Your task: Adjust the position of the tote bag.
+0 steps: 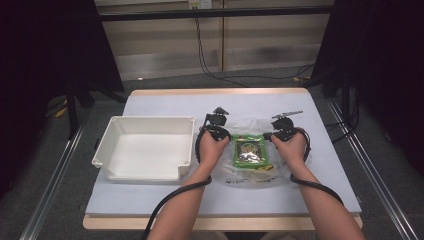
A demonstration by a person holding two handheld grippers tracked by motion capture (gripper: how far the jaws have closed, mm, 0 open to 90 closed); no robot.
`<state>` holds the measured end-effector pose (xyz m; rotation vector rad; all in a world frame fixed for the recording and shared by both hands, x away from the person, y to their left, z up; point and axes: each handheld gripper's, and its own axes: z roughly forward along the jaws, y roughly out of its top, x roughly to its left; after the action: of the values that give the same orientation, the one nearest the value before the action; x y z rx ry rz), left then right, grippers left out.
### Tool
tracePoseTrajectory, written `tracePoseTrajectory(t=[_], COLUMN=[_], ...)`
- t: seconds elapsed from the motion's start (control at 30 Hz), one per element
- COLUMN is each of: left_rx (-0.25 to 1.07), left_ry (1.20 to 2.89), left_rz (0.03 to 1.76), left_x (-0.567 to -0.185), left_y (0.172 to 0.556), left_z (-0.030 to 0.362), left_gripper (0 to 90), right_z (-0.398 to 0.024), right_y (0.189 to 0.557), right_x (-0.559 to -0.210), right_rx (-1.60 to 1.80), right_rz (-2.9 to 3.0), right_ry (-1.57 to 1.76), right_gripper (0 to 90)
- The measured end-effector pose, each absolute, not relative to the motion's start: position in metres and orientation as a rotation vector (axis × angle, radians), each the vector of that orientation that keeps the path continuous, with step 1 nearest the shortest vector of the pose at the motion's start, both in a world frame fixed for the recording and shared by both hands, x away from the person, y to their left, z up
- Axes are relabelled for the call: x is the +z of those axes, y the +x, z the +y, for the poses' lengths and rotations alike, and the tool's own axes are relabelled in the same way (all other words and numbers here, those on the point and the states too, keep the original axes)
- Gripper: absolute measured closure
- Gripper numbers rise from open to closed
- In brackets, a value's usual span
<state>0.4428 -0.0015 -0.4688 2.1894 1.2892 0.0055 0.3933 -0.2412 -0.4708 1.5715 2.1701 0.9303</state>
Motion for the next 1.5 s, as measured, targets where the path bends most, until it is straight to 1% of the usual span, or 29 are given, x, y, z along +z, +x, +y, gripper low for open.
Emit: tracePoseTrajectory(t=[0.3, 0.67, 0.83, 0.97, 1.03, 1.27, 1.43, 1.47, 1.5], left_rx=[-0.008, -0.001, 0.007, 0.006, 0.007, -0.021, -0.038, -0.034, -0.032], left_ry=[2.207, 2.211, 2.210, 2.220, 2.219, 2.238, 2.236, 2.239, 2.244], left_rz=[1.261, 1.250, 1.239, 1.229, 1.230, 1.248, 1.248, 1.253, 1.250], left_x=[-0.468, -0.462, -0.458, -0.458, -0.458, -0.464, -0.467, -0.467, -0.467], left_y=[0.440, 0.436, 0.435, 0.434, 0.435, 0.437, 0.438, 0.438, 0.438], left_z=[-0.007, -0.002, -0.001, -0.003, -0.003, -0.001, -0.001, -0.001, -0.001], left_gripper=[90.0, 90.0, 90.0, 90.0, 90.0, 90.0, 90.0, 90.0, 90.0], right_z=[-0.249, -0.250, -0.244, -0.238, -0.235, -0.230, -0.231, -0.231, -0.232], right_y=[0.389, 0.375, 0.372, 0.373, 0.376, 0.381, 0.384, 0.384, 0.385], right_x=[-0.473, -0.455, -0.457, -0.459, -0.460, -0.468, -0.470, -0.470, -0.470], right_rx=[0.943, 0.991, 1.017, 1.065, 1.023, 1.000, 1.024, 1.027, 1.044], right_rz=[2.151, 2.137, 2.153, 2.160, 2.176, 2.221, 2.214, 2.217, 2.223], right_ry=[1.603, 1.575, 1.596, 1.627, 1.612, 1.654, 1.682, 1.695, 1.709], right_gripper=[90.0, 89.1, 84.6, 78.8, 75.6, 70.6, 72.3, 74.6, 81.7])
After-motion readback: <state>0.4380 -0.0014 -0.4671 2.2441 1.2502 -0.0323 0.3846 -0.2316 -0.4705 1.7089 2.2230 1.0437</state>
